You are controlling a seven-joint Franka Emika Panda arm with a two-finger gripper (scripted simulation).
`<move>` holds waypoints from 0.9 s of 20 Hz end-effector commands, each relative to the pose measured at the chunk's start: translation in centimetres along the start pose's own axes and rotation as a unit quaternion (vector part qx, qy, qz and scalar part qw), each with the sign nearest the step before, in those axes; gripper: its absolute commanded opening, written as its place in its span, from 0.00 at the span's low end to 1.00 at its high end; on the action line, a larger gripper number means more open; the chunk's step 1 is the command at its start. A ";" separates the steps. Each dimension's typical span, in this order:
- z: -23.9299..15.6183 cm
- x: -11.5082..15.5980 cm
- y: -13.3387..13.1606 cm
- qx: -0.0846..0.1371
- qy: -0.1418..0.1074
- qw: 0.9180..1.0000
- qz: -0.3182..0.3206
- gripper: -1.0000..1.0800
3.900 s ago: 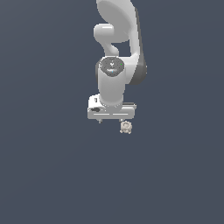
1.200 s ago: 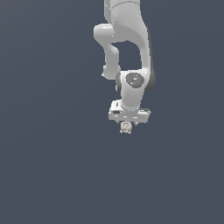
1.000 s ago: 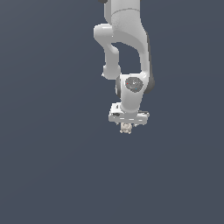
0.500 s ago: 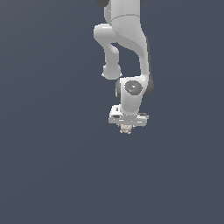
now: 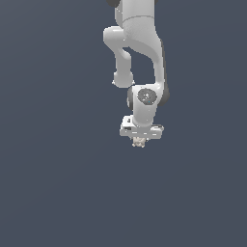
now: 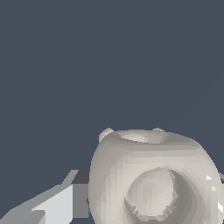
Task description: Pick up the object and move it to a goal position.
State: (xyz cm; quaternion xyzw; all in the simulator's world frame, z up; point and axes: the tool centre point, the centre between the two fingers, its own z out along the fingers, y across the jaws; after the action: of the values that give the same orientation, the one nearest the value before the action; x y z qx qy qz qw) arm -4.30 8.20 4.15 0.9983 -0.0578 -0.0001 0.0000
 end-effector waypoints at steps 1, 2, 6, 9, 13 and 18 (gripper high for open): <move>-0.4 0.1 0.0 0.000 0.000 1.000 0.000 0.00; -0.7 0.1 0.0 0.000 0.000 1.000 0.000 0.00; -2.6 0.4 0.1 0.000 0.000 1.000 0.000 0.00; -4.6 0.7 0.2 0.000 0.000 1.000 0.000 0.00; -8.1 1.3 0.4 0.000 0.000 1.000 0.000 0.00; -13.2 2.2 0.6 0.000 0.000 1.000 0.000 0.00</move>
State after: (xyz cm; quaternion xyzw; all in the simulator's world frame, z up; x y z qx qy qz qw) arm -2.38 7.49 15.80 0.9983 -0.0578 0.0005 -0.0001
